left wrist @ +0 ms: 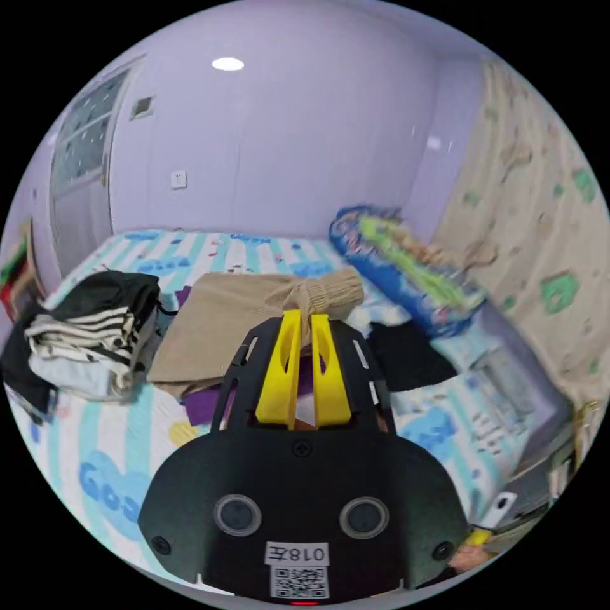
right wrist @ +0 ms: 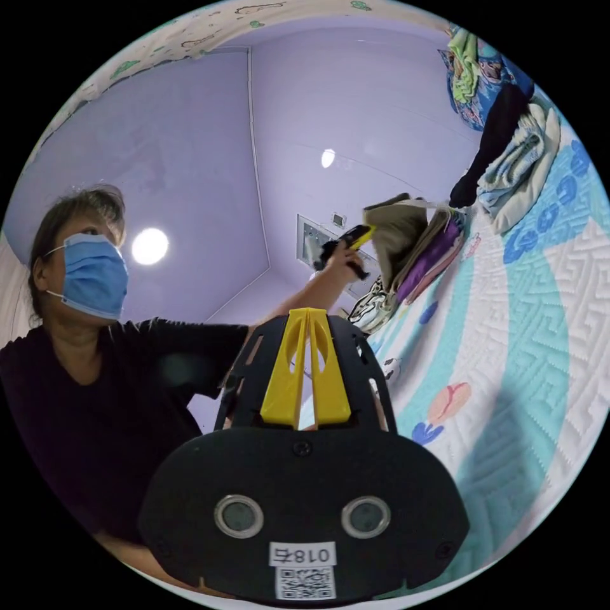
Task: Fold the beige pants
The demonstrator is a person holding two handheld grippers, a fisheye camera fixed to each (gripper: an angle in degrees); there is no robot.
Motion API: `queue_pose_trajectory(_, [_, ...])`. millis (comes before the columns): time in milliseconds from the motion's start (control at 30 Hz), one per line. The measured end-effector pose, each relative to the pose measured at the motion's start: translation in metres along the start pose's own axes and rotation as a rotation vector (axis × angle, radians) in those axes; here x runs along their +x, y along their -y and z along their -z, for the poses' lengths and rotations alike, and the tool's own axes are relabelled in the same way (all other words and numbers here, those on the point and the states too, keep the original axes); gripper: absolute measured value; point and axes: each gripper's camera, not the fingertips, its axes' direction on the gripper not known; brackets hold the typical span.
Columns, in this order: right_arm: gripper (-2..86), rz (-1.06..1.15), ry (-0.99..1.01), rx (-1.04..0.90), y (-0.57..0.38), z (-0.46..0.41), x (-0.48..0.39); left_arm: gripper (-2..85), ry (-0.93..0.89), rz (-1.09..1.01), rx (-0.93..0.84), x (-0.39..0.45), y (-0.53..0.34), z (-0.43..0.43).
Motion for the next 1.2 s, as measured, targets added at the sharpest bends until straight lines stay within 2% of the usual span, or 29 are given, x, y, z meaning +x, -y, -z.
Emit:
queue_pose_trajectory(67, [-0.5,0.001,-0.016,-0.002,-0.001,-0.004,-0.001,1.1,-0.238,0.141,0.157,-0.059,-0.038,0.077])
queue_pose_trajectory(133, [-0.5,-0.007,-0.038,-0.001,-0.003,-0.009,-0.001,1.2,-0.38,0.265,0.26,-0.101,-0.076,0.136])
queue_pose_trajectory(267, [-0.5,-0.029,-0.093,0.003,-0.012,-0.023,-0.006,2.1,-0.532,0.514,0.461,-0.202,-0.197,0.275])
queue_pose_trajectory(400, [-0.5,0.026,-0.121,-0.052,-0.019,-0.04,-0.037,3.3,-0.541,0.711,0.611,-0.295,-0.342,0.367])
queue_pose_trajectory(533, [-0.4,0.072,-0.183,-0.089,-0.026,-0.044,-0.074,3.8,-0.291,1.065,0.71,-0.404,-0.552,0.441])
queue_pose_trajectory(600, [-0.3,0.086,-0.266,-0.071,-0.031,-0.043,-0.098,3.7,-0.179,1.276,0.62,-0.452,-0.642,0.448])
queue_pose_trajectory(633, [-0.3,0.092,-0.293,-0.07,-0.032,-0.043,-0.104,3.7,-0.159,1.425,0.491,-0.479,-0.696,0.441])
queue_pose_trajectory(667, [-0.2,0.103,-0.349,-0.073,-0.033,-0.047,-0.115,3.5,-0.15,1.47,0.389,-0.496,-0.738,0.435])
queue_pose_trajectory(700, [0.0,0.116,-0.405,-0.088,-0.033,-0.053,-0.127,3.3,-0.143,1.47,0.368,-0.502,-0.754,0.434])
queue_pose_trajectory(800, [1.0,0.173,-0.555,-0.194,-0.035,-0.081,-0.16,4.5,-0.211,1.385,0.457,-0.512,-0.804,0.435])
queue_pose_trajectory(900, [3.8,0.222,-0.651,-0.352,-0.046,-0.124,-0.186,7.2,-0.163,1.288,0.425,-0.517,-0.823,0.445])
queue_pose_trajectory(1033, [7.6,0.312,-0.662,-0.552,-0.068,-0.194,-0.215,8.8,-0.087,1.166,0.449,-0.509,-0.856,0.466])
queue_pose_trajectory(1200, [10.8,0.629,-0.689,-0.874,-0.14,-0.324,-0.26,10.8,-0.071,1.161,0.461,-0.503,-0.894,0.465])
